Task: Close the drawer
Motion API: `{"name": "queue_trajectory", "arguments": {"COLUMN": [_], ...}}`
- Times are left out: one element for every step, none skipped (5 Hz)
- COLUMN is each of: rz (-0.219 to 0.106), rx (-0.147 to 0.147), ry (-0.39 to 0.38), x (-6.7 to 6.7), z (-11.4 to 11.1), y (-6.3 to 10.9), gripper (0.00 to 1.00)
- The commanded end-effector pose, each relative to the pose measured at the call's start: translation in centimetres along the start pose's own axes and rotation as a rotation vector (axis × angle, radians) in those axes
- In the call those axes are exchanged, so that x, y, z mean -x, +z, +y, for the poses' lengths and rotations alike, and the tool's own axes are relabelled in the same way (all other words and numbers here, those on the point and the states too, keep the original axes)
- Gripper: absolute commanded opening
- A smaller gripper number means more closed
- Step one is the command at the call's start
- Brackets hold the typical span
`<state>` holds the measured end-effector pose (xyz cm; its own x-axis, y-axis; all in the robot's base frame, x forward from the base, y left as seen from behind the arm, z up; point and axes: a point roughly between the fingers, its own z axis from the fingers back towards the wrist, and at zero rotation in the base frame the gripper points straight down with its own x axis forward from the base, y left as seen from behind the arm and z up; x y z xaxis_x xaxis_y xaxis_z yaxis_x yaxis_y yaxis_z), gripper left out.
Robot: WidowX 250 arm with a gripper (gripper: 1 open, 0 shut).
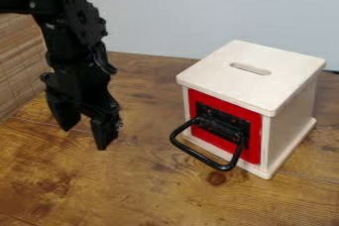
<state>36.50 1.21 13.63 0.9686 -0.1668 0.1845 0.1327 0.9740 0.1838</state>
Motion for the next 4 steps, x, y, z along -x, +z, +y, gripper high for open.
{"name": "queue_trajectory", "arguments": {"rz": [-0.105,-0.093,-0.082,-0.092], "rx": [-0.019,0.005,0.03,0.058], "ry": [0.038,0.037,0.034,0.017], "x": [-0.6,-1.0,-1.5,-2.9], "z": [1.3,0.0,-1.3,-3.8], "y": [3.2,2.9,2.6,2.3], "gripper": [1.0,1.0,1.0,1.0]}}
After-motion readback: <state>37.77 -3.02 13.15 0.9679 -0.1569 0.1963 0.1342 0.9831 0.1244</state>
